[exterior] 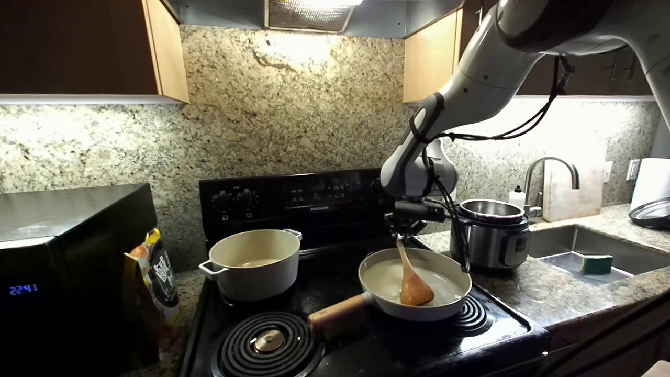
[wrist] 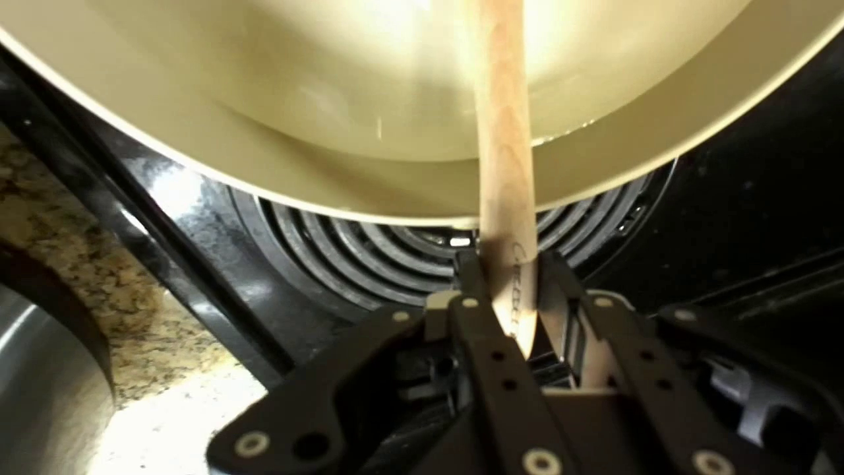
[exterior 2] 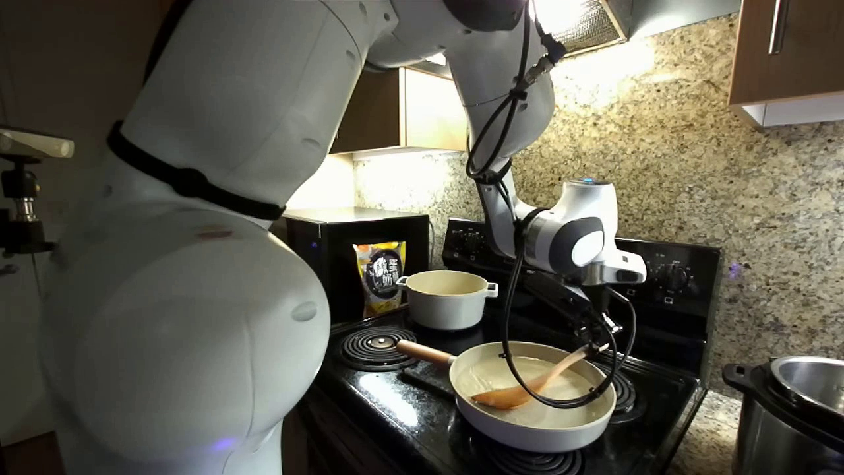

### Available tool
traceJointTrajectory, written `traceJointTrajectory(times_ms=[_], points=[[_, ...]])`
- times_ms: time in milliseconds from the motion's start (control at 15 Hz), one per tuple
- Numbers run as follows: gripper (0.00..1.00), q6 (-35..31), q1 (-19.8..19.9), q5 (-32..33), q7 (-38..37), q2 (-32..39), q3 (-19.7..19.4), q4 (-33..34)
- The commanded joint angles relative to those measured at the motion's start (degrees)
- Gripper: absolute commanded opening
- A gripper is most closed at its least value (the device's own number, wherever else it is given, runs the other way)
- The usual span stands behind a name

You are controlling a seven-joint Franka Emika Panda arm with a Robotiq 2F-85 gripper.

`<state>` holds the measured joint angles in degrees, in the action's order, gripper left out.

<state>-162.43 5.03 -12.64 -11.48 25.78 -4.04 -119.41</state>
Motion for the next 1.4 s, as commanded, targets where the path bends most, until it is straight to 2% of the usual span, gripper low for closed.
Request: traceJointTrajectory(times_ms=[0,333,667,933,1333], points=[[0.06,-4.76,1.41,-1.84,0.48,-6.51,0.33,-7.84],[0.06,-8.62,4.15,-4.33,1.44,-9.22,0.73,-11.26],[0.06,-9.94,9.16,-7.97,2.92,-7.74,2.42,-9.95],[0.06,-9.81,12.40,-8.54,2.69,-7.12,3.48,-8.83],[0.06,-9.26,13.40,-6.71,1.28,-6.05,3.14,-6.28]])
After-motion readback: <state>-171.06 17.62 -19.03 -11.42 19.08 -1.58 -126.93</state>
